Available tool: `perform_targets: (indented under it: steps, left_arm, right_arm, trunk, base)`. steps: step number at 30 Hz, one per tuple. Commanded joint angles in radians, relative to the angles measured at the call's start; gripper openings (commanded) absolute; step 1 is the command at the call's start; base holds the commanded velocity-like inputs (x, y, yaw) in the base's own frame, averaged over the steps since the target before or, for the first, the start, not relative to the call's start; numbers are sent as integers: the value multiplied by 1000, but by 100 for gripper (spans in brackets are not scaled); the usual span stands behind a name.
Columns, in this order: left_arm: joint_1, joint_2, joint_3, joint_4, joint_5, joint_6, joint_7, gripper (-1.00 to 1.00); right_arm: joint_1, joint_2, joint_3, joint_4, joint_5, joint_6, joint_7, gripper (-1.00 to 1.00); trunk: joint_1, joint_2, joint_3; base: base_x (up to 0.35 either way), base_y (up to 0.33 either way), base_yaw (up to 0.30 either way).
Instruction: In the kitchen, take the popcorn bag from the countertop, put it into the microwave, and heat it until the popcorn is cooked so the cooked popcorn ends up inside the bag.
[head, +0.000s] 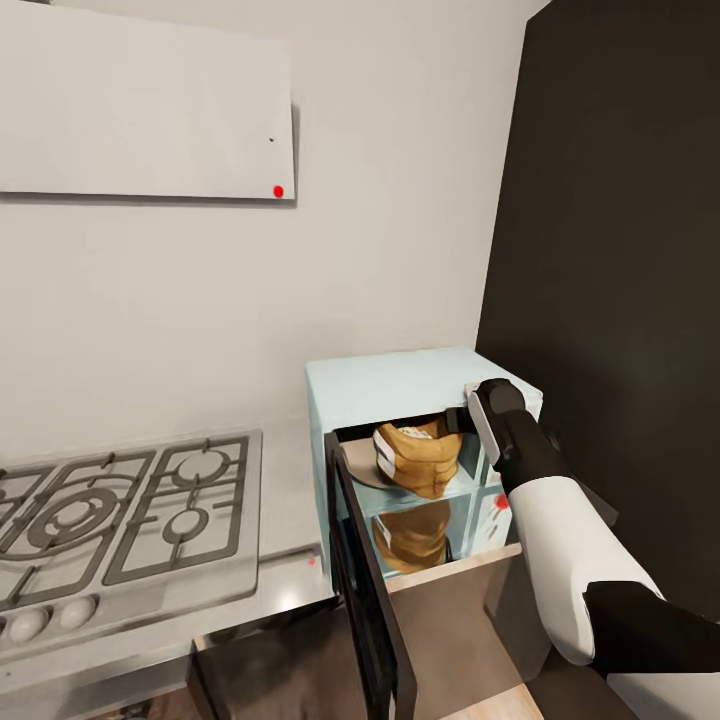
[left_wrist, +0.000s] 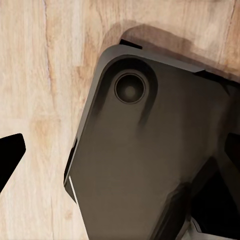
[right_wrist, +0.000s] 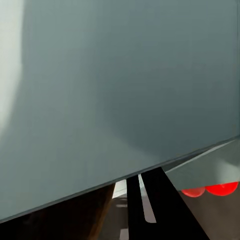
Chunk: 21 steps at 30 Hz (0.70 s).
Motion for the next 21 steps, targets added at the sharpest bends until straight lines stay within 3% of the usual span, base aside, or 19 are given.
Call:
perform_targets:
  steps: [1, 5, 6, 17, 21]
  left_arm:
    - [0, 0, 5, -1, -1, -1, 1, 100]
    - [0, 0, 5, -1, -1, -1, 1, 100]
    - [0, 0, 5, -1, -1, -1, 1, 100]
    - [0, 0, 5, -1, -1, -1, 1, 100]
    - [0, 0, 4, 0, -1, -2, 1, 100]
  right_arm:
    - [0, 1, -4, 0, 26, 5, 0, -100]
    - [0, 1, -4, -1, 26, 5, -1, -100]
    - [0, 1, -4, -1, 27, 5, 0, 100]
    - [0, -1, -5, -21, 26, 5, 0, 100]
    - [0, -1, -5, -78, 25, 5, 15, 100]
  trunk:
    - [2, 0, -1]
    - [2, 0, -1]
    - [2, 0, -1]
    - [2, 0, -1]
    - [2, 0, -1]
  base:
    - [0, 0, 0]
    - [0, 0, 0]
    - [0, 0, 0]
    - [0, 0, 0]
    - [-6, 0, 0]
